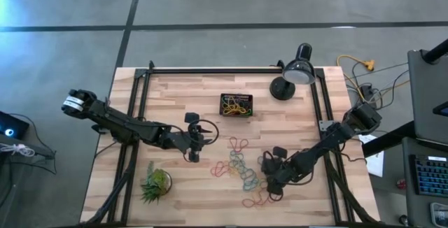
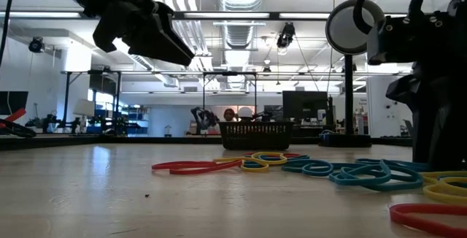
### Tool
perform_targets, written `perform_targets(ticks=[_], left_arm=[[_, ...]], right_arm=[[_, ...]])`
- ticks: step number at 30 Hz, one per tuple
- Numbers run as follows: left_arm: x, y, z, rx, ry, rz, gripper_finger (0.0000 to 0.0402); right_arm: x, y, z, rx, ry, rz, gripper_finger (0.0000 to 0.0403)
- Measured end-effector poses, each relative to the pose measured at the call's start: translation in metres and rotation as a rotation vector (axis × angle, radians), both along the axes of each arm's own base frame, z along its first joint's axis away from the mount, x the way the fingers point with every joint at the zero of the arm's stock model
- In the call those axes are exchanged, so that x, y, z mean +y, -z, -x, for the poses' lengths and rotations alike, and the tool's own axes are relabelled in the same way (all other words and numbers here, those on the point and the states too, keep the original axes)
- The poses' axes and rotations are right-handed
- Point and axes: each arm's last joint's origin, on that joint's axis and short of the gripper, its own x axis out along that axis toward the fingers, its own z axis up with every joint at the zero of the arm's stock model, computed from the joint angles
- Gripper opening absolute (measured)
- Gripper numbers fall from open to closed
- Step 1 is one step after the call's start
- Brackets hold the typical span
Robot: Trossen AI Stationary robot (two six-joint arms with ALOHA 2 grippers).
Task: Pick and place rubber bands into bin
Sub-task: Put the blue rubber band into the basket
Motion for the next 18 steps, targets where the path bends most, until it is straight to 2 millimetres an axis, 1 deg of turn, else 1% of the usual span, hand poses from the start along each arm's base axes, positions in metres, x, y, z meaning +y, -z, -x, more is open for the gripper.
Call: perform_targets(ticks=[4,5,9,12,15,18], left_arm=[[0.000,0.000,0.000,0.000,0.000,0.000,0.0128],[0.000,0.000,0.000,0.000,0.000,0.000,0.0128],[0.000,0.001,0.000,0.002,0.000,0.000,0.0128],[0.000,0.001,0.000,0.002,0.000,-0.001,0.0128],[0.000,0.001,0.000,0.002,0.000,-0.001,0.0128],[0.000,0.001,0.000,0.002,0.000,-0.001,0.0128]], right_arm=[[0.000,-0.003,0.000,-0.007,-0.048,0.015,0.0034],[0.000,-0.003,-0.001,-0.010,-0.059,0.028,0.0022],[0.002,-0.009,-0.004,-0.035,-0.107,0.083,0.0011],[0.003,-0.014,-0.010,-0.062,-0.163,0.157,0.0009],[0.005,-0.026,-0.019,-0.103,-0.196,0.217,0.0009],[0.008,-0.038,-0.021,-0.085,-0.218,0.277,0.0009]])
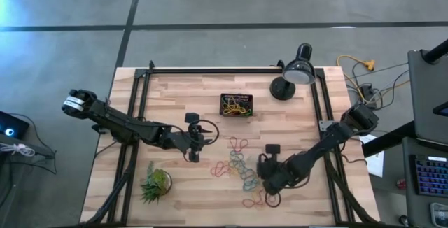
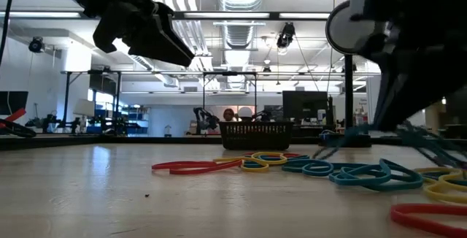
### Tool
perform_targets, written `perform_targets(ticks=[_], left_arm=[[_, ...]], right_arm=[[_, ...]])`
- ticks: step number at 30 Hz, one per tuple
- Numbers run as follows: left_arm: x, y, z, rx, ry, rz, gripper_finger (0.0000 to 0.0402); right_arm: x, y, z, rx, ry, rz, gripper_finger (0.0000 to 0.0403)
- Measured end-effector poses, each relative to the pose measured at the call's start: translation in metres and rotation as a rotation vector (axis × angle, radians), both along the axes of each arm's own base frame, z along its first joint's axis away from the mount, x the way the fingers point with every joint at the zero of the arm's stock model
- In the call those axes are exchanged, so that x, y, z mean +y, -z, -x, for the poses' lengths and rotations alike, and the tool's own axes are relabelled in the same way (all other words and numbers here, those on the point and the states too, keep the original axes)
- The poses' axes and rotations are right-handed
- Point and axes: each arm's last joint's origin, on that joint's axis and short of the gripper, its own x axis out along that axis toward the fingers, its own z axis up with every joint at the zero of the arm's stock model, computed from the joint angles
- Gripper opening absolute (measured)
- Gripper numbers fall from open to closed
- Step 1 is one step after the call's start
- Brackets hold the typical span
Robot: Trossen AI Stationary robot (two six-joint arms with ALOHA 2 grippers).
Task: Pick and place rubber bands into bin
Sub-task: Put the blue rubber band into the basket
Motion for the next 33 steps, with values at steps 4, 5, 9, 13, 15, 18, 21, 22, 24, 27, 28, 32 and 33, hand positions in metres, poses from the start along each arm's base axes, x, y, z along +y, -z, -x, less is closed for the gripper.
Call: perform_targets(ticks=[4,5,9,13,15,18,21,22,24,27,28,32,33], left_arm=[[0.000,0.000,0.000,0.000,0.000,0.000,0.0128],[0.000,0.000,0.000,0.000,0.000,0.000,0.0128],[0.000,0.000,0.000,0.001,0.000,0.000,0.0128],[0.000,0.000,0.000,0.000,0.000,0.000,0.0128],[0.000,0.000,0.000,0.001,0.000,0.000,0.0128],[0.000,0.000,0.000,0.000,0.000,0.000,0.0128],[0.000,0.000,0.000,0.001,0.000,0.000,0.0128],[0.000,0.000,0.000,0.000,0.000,0.000,0.0128],[0.000,0.000,0.000,0.001,0.000,0.000,0.0128],[0.000,0.000,0.000,0.001,0.000,0.000,0.0128],[0.000,0.000,0.000,0.001,0.000,0.000,0.0128],[0.000,0.000,0.000,0.001,0.000,0.000,0.0128],[0.000,0.000,0.000,0.001,0.000,-0.001,0.0128]], right_arm=[[0.001,-0.019,-0.005,0.005,0.009,0.079,0.0009],[0.001,-0.025,-0.006,0.008,0.008,0.102,0.0009],[0.005,-0.045,-0.011,-0.007,-0.022,0.163,0.0009],[0.006,-0.065,-0.017,-0.019,-0.061,0.225,0.0009],[0.006,-0.073,-0.019,-0.031,-0.069,0.265,0.0009],[0.006,-0.085,-0.021,-0.046,-0.092,0.338,0.0009],[0.004,-0.094,-0.024,-0.061,-0.112,0.406,0.0009],[0.002,-0.096,-0.026,-0.064,-0.116,0.427,0.0009],[-0.001,-0.099,-0.028,-0.061,-0.124,0.462,0.0009],[-0.009,-0.100,-0.033,-0.049,-0.122,0.495,0.0009],[-0.011,-0.100,-0.034,-0.047,-0.117,0.499,0.0009],[-0.018,-0.096,-0.037,-0.001,-0.103,0.398,0.0009],[-0.020,-0.093,-0.037,0.018,-0.094,0.344,0.0009]])
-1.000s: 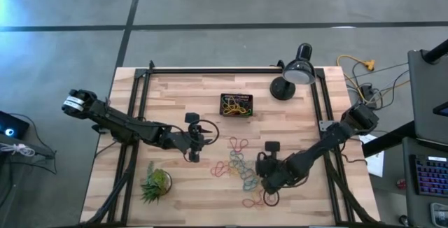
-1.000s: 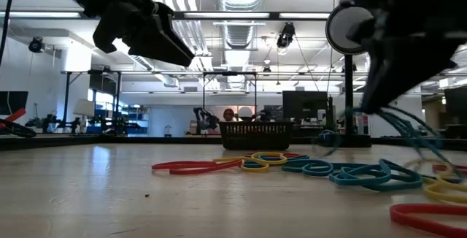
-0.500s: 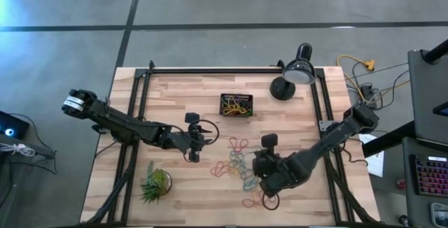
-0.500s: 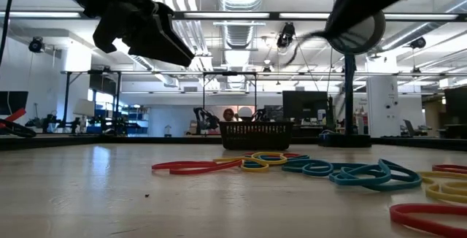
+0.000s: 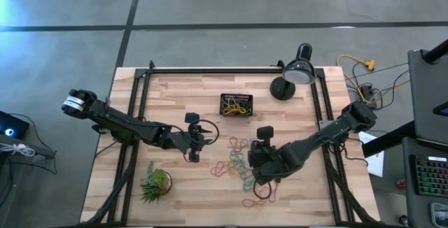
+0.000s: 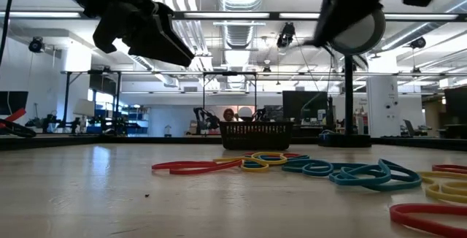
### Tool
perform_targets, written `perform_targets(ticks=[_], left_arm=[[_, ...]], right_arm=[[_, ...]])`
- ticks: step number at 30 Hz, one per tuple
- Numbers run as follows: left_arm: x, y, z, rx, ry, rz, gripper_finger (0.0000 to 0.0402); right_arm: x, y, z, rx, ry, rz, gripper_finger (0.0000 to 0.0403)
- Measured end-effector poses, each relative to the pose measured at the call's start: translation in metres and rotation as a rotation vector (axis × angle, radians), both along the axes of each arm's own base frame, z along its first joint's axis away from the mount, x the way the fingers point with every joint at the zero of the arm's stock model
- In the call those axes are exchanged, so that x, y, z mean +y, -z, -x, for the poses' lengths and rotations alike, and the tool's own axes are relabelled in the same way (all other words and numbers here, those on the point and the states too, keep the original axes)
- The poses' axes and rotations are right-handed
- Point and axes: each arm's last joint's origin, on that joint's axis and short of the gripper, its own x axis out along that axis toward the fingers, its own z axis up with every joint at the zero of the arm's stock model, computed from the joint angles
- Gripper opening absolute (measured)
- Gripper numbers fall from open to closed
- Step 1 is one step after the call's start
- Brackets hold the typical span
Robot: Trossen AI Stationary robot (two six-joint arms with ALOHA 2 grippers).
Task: Pick and place rubber bands into bin
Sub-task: Put the blue rubber band into the basket
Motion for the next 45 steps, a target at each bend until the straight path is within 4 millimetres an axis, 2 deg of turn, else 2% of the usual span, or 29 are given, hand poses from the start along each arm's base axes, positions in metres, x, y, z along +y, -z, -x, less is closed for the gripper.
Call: perform_targets(ticks=[3,11,17,23,27,37,45], left_arm=[[0.000,0.000,0.000,0.000,0.000,0.000,0.0128],[0.000,0.000,0.000,0.000,0.001,-0.001,0.0128],[0.000,0.000,0.000,-0.001,0.001,0.000,0.0128],[0.000,0.000,0.000,-0.004,0.001,0.001,0.0128],[0.000,0.000,0.000,-0.004,0.000,0.001,0.0128],[0.000,-0.001,-0.001,-0.012,0.000,0.003,0.0128],[0.000,0.000,0.000,-0.010,0.000,0.003,0.0128]], right_arm=[[-0.003,0.011,0.003,0.052,0.051,-0.123,0.0009],[-0.008,0.054,0.021,0.127,0.204,-0.263,0.0020],[-0.010,0.071,0.027,0.152,0.234,-0.324,0.0082],[-0.016,0.073,0.036,0.165,0.241,-0.314,0.0145],[-0.020,0.076,0.044,0.164,0.253,-0.316,0.0167],[-0.037,0.106,0.050,0.096,0.273,-0.369,0.0169],[-0.052,0.117,0.053,0.110,0.337,-0.407,0.0173]])
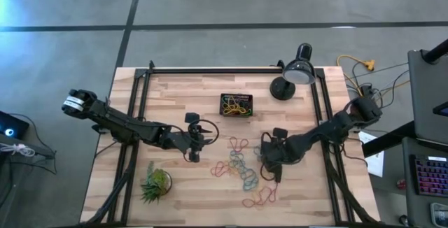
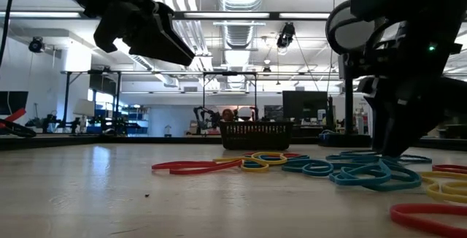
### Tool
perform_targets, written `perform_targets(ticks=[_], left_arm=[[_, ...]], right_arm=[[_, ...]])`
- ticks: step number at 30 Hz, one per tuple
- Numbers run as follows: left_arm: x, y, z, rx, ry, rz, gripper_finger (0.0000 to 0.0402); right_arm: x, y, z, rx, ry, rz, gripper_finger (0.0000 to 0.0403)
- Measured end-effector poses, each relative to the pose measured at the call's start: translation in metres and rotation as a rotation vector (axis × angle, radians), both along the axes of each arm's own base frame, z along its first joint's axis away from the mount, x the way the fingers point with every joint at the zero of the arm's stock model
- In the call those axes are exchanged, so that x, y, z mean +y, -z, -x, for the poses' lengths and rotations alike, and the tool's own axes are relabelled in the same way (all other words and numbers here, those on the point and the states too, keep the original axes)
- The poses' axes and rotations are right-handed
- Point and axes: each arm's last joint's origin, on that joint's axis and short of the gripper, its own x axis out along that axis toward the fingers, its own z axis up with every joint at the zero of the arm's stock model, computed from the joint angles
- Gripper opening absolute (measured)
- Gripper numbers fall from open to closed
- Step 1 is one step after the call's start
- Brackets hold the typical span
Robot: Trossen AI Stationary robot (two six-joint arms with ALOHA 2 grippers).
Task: Pick and place rubber bands into bin
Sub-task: Put the blue rubber band into the basket
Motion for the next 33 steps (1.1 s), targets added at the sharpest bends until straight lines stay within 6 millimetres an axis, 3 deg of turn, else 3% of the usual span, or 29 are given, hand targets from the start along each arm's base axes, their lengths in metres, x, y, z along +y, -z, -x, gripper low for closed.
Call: perform_targets(ticks=[7,11,16,20,25,33], left_arm=[[0.000,0.000,0.000,0.001,0.000,0.000,0.0128],[0.000,0.001,0.000,0.001,0.000,0.000,0.0128],[0.000,0.001,0.000,0.002,0.000,-0.001,0.0128],[0.000,0.001,0.000,0.002,0.000,-0.001,0.0128],[0.000,0.001,0.000,0.002,0.000,-0.001,0.0128],[0.000,0.001,0.000,0.002,0.000,0.000,0.0128]], right_arm=[[-0.013,0.009,0.000,0.014,0.044,-0.111,0.0160],[-0.015,0.009,-0.001,0.026,0.030,-0.146,0.0115],[-0.015,0.010,-0.002,0.030,-0.028,-0.141,0.0025],[-0.013,0.007,-0.003,0.022,-0.037,-0.123,0.0011],[-0.007,-0.009,-0.005,-0.034,-0.072,-0.031,0.0009],[0.006,-0.061,-0.011,-0.120,-0.114,0.094,0.0009]])
